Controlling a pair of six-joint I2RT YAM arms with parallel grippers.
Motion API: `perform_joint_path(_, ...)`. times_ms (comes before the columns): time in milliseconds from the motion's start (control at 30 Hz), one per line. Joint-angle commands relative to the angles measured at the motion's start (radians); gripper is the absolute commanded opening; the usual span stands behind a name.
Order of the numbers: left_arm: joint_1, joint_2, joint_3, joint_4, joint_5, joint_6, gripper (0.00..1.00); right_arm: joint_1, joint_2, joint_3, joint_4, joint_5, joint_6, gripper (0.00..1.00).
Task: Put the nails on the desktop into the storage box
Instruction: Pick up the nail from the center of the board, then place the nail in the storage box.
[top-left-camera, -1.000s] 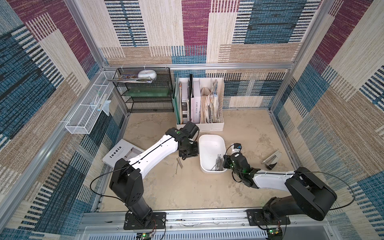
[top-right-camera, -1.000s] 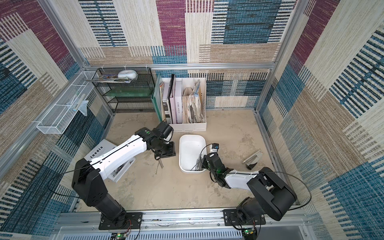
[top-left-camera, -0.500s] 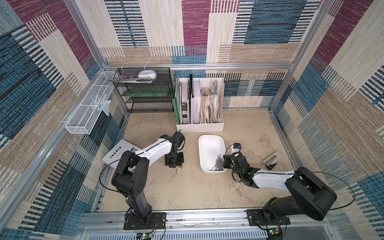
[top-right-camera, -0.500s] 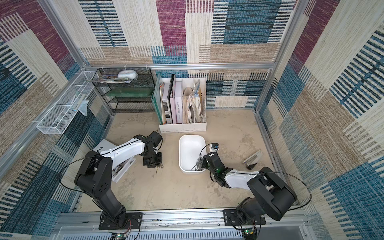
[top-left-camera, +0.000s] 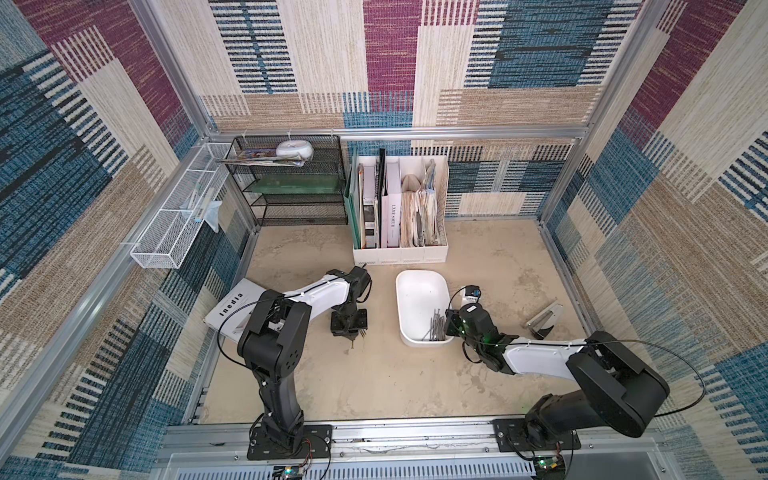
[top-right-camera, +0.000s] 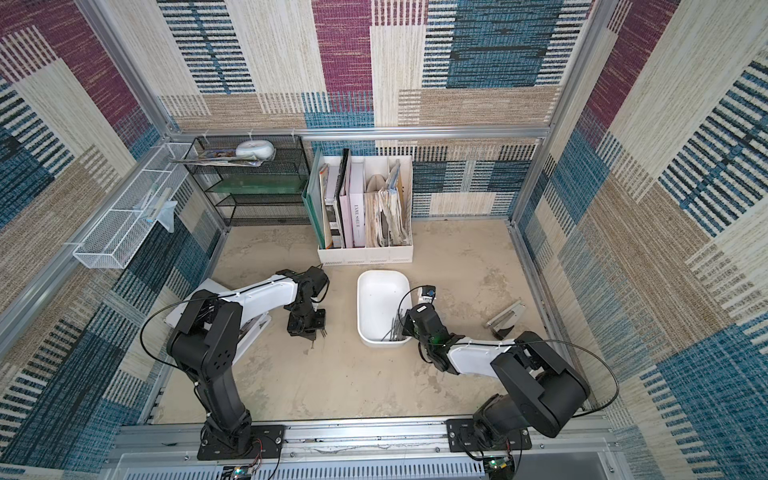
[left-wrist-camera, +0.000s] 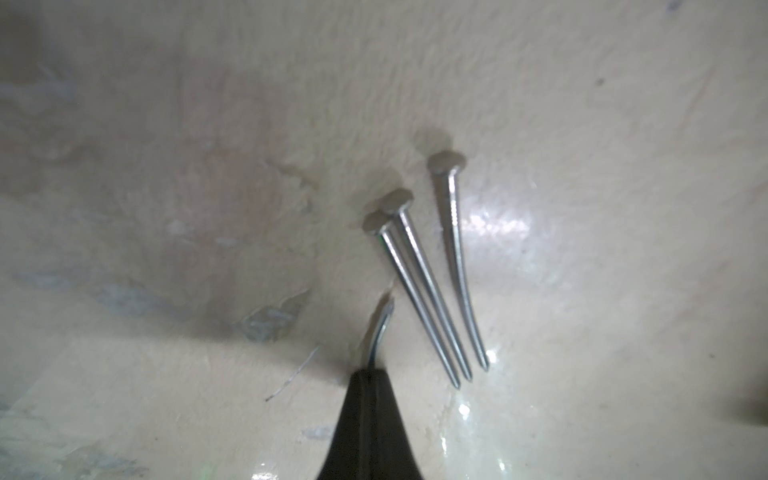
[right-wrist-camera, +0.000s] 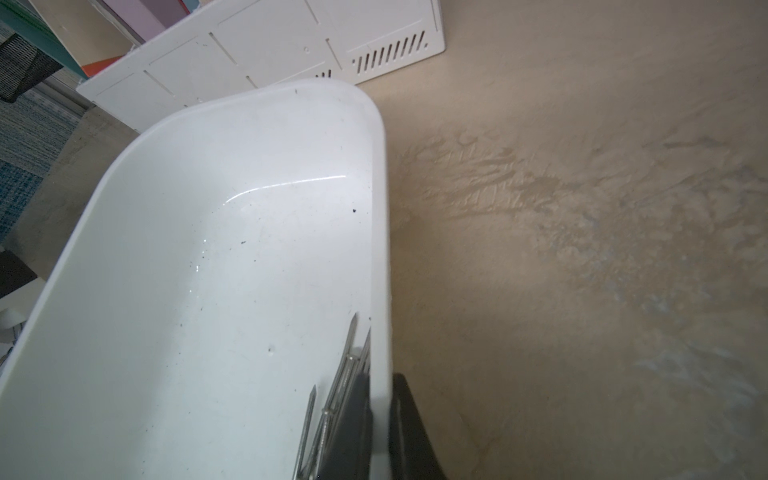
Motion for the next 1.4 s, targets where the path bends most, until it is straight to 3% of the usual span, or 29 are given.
perform_joint_path(0,0.0,-0.018,-0.049,-0.004,-0.058,0.014,0.0,0.0,0.001,0.009,-0.024,-0.008,-0.015,0.0)
perform_joint_path(200,-0.021,-0.264,-0.032,-0.104,-0.02,-0.033,0.0,0.0,-0.007,0.01,-0.03,-0.006,-0.015,0.0)
perform_joint_path(433,-0.12,-0.398,0.182,-0.239,0.011,-0.069,0.0,0.001,-0.012,0.01,-0.036,-0.003,-0.017,0.0)
perform_joint_path(600,-0.282,-0.271,0.39,-0.24,0.061,-0.126,0.0,0.0,-0.019,0.01,-0.042,0.003,-0.017,0.0)
perform_joint_path(733,-0.354,-0.124,0.506,-0.16,0.144,-0.181,0.0,0.0,-0.017,0.007,-0.038,0.0,-0.014,0.0)
perform_joint_path(1033,-0.368,0.114,0.585,-0.047,0.195,-0.21,0.0,0.0,-0.014,-0.001,-0.034,-0.006,-0.014,0.0)
perform_joint_path(1233,-0.366,0.19,0.588,0.001,0.195,-0.216,0.0,0.0,-0.007,-0.003,-0.027,-0.01,-0.011,0.0)
perform_joint_path(1267,-0.367,0.198,0.586,0.001,0.204,-0.222,0.01,0.0,-0.006,-0.001,-0.028,-0.01,-0.011,0.0)
perform_joint_path(1367,-0.367,0.182,0.553,-0.001,0.196,-0.242,0.24,0.0,-0.008,-0.001,-0.029,-0.007,-0.014,0.0)
